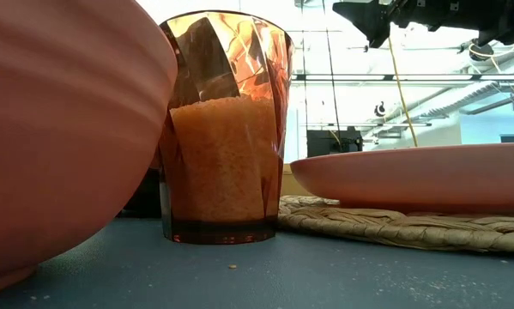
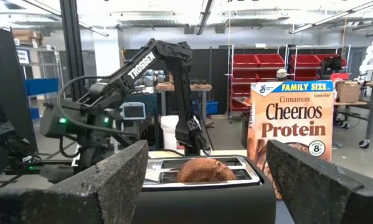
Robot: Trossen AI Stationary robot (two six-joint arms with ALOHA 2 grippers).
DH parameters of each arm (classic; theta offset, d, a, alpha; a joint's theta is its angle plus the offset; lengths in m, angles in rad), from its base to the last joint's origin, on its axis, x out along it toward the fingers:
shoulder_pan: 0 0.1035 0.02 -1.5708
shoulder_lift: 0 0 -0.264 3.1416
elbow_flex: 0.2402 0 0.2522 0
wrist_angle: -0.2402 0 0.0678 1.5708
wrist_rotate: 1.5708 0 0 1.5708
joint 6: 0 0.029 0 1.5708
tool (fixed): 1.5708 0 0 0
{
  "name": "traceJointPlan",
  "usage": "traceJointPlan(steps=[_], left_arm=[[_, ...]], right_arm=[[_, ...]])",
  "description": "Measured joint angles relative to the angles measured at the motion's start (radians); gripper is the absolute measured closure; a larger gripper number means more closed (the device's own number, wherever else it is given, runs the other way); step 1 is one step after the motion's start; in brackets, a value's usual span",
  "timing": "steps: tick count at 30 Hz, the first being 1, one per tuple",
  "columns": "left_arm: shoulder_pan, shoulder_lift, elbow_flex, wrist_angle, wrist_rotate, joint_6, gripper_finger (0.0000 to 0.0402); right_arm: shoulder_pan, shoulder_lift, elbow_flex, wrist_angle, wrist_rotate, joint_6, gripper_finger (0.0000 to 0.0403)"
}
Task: Arrange a breakfast setting
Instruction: Put the orange bowl on the table mat
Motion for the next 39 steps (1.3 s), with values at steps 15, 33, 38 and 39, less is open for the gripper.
traceJointPlan(steps=[15,33,38,39], left_arm=[[0.012,0.009,0.000,-0.001,0.001,-0.031,0.0220],[0.011,0.009,0.000,0.002,0.041,-0.042,0.0384],[0.012,0.009,0.000,0.001,0.047,-0.022,0.0393],[0.012,0.009,0.000,0.001,0.047,-0.020,0.0393]], right_arm=[[0.000,0.000,0.000,0.000,0.000,0.000,0.0083],[0.000,0.000,0.000,0.000,0.000,0.000,0.0083],[0.000,0.000,0.000,0.000,0.000,0.000,0.0083],[0.000,0.000,0.000,0.000,0.000,0.000,0.0083]])
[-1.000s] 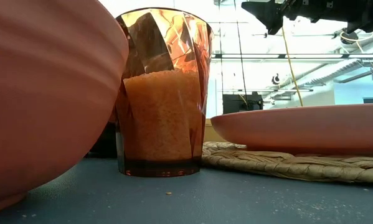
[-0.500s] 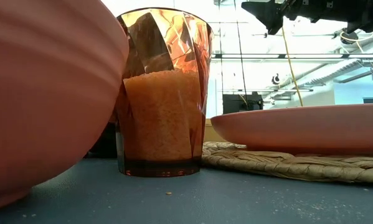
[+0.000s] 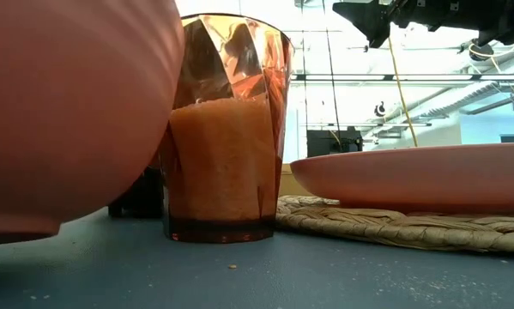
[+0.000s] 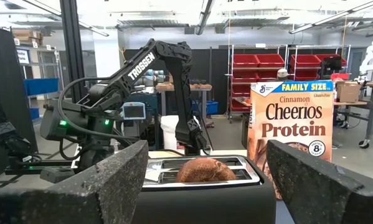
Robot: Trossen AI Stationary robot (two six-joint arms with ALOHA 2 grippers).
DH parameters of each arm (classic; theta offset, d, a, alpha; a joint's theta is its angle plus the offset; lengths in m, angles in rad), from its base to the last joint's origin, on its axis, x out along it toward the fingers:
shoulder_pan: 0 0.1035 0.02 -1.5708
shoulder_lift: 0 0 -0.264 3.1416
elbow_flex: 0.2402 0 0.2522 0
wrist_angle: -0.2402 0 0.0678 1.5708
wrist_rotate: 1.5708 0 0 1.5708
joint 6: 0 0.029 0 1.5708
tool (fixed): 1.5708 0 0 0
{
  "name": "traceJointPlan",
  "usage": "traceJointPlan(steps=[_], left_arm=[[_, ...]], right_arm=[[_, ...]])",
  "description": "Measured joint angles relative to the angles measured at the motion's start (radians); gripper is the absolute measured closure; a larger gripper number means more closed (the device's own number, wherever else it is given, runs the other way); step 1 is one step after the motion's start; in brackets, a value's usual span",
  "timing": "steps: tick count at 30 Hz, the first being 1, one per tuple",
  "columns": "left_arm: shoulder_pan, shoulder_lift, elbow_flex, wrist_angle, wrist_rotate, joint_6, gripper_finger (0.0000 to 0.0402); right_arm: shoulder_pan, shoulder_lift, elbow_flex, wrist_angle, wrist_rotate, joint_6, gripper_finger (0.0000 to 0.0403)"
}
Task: Arrange a breakfast setting
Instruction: Put the orange bowl on the table mat
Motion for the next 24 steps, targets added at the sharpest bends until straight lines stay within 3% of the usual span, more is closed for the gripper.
traceJointPlan(steps=[12,24], left_arm=[[0.000,-0.015,0.001,0.063,0.152,0.101,0.0393],[0.034,-0.119,0.132,0.066,0.128,0.134,0.0393]], right_arm=[[0.000,0.000,0.000,0.000,0.000,0.000,0.0083],[0.000,0.000,0.000,0.000,0.000,0.000,0.0083]])
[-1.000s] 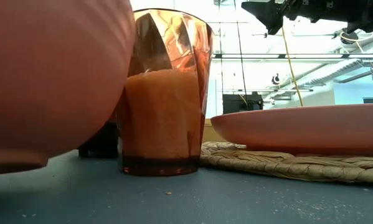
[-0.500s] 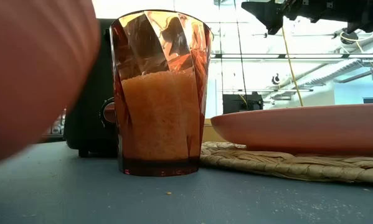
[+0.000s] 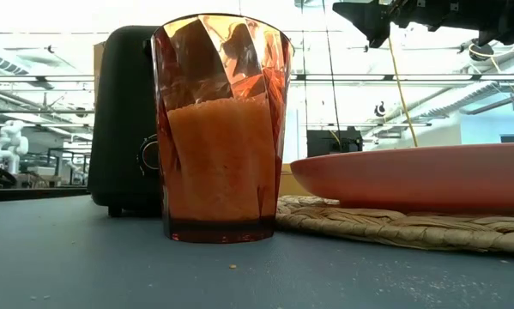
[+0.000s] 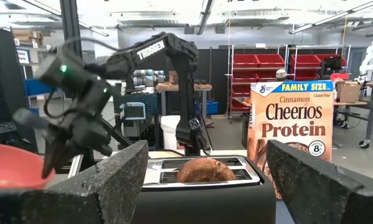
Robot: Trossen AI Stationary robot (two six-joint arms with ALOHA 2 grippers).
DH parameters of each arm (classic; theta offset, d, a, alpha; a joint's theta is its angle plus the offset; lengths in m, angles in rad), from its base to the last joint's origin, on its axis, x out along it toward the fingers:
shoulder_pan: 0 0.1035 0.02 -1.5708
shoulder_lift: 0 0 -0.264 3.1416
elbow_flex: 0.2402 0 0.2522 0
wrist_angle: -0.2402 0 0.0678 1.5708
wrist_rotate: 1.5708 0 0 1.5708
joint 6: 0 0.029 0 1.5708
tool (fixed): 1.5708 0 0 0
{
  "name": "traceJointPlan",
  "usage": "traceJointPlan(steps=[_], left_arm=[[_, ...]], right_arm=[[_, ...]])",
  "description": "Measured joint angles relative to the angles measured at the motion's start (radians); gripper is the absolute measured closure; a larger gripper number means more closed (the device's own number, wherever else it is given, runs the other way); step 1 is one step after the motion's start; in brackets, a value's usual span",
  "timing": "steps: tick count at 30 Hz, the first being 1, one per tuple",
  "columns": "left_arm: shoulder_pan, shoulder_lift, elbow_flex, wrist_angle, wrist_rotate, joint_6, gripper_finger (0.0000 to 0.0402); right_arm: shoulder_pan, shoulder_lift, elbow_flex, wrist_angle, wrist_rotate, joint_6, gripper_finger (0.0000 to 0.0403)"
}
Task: Arrange a breakfast setting
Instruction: Put the orange bowl on the table mat
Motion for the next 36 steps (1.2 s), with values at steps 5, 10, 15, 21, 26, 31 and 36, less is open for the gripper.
traceJointPlan(steps=[5,10,15,21,26,31,36], left_arm=[[0.075,-0.007,0.093,-0.001,-0.018,0.093,0.0393],[0.184,-0.007,0.190,-0.001,-0.019,0.234,0.0393],[0.308,-0.007,0.269,-0.004,0.012,0.371,0.0393],[0.467,-0.007,0.294,-0.014,0.106,0.460,0.0393],[0.599,-0.007,0.295,-0.089,0.161,0.502,0.0393],[0.716,-0.007,0.295,-0.121,0.175,0.563,0.0393],[0.810,-0.007,0.295,-0.122,0.174,0.619,0.0393]], right_arm=[[0.000,0.000,0.000,0.002,0.000,0.000,0.0083],[0.000,-0.018,0.000,0.015,-0.004,0.000,0.0083],[0.000,-0.082,0.000,0.005,-0.004,0.000,0.0083],[0.000,-0.180,0.000,-0.024,-0.002,0.000,0.0083],[0.000,-0.243,0.000,-0.087,0.000,0.000,0.0083],[0.000,-0.276,0.000,-0.143,0.001,-0.010,0.0083],[0.000,-0.286,0.000,-0.160,0.001,-0.012,0.0083]])
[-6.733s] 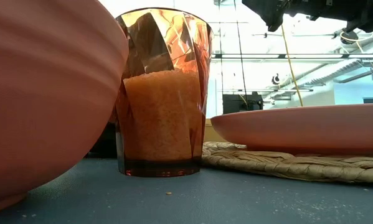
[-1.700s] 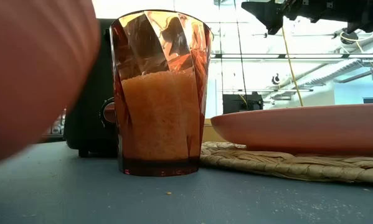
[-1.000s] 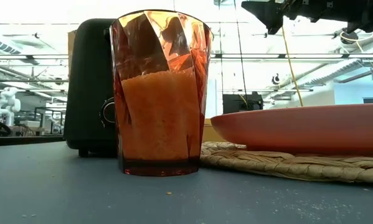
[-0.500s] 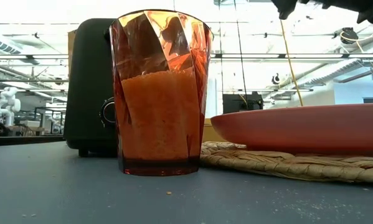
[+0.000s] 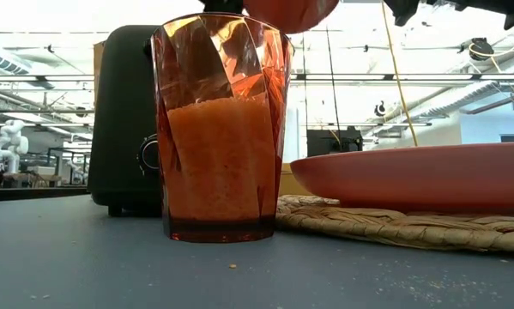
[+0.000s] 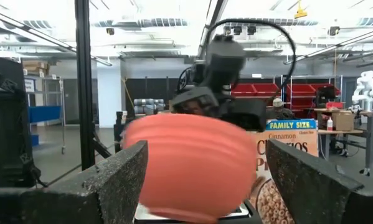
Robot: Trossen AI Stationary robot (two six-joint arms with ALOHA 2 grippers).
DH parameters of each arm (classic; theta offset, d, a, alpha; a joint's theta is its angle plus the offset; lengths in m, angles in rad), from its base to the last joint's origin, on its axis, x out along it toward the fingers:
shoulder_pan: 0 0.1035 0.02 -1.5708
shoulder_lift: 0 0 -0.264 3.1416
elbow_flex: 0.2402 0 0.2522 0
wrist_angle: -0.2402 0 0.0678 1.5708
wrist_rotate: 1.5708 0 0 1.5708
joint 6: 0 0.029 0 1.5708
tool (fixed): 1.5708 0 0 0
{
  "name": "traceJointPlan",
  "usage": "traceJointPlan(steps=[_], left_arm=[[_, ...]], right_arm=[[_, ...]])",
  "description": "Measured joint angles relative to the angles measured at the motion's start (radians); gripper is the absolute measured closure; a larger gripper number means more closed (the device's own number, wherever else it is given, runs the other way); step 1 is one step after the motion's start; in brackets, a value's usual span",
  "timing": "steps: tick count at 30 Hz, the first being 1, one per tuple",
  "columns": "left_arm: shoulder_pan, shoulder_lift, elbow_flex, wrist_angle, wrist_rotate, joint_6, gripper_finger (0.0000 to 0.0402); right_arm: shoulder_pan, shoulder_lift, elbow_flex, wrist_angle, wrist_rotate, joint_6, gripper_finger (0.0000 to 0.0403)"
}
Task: Arrange a breakfast setting
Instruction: Put the orange bowl on the table mat
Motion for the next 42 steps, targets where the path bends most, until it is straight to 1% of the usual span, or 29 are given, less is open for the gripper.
traceJointPlan(steps=[6,12,15,22,26,30,34,37,42], left_arm=[[0.065,0.000,0.000,-0.006,-0.022,0.045,0.0393],[0.093,0.000,0.000,-0.005,-0.029,0.046,0.0393],[0.093,0.001,0.000,0.006,-0.043,0.036,0.0393],[0.064,0.001,0.000,0.125,-0.043,-0.009,0.0393],[0.049,0.002,0.000,0.142,-0.044,-0.031,0.0393],[0.028,0.047,0.015,0.158,-0.042,-0.042,0.0393],[0.017,0.133,0.088,0.138,-0.004,-0.035,0.0393],[0.017,0.201,0.164,0.132,0.013,-0.015,0.0393],[0.020,0.315,0.295,0.001,0.030,0.027,0.0393]], right_arm=[[0.000,-0.024,0.000,-0.006,0.000,-0.025,0.0083],[0.000,-0.063,0.000,-0.006,0.000,-0.023,0.0083],[0.000,-0.083,0.000,-0.005,0.000,-0.023,0.0083],[0.000,-0.111,0.000,-0.005,0.000,-0.023,0.0083],[0.000,-0.123,0.000,-0.005,0.000,-0.023,0.0083],[0.000,-0.129,0.000,-0.005,0.000,-0.023,0.0083],[0.000,-0.133,0.000,-0.005,0.001,-0.023,0.0083],[0.000,-0.136,0.000,-0.005,0.001,-0.023,0.0083],[0.000,-0.144,0.000,-0.005,0.001,-0.024,0.0083]])
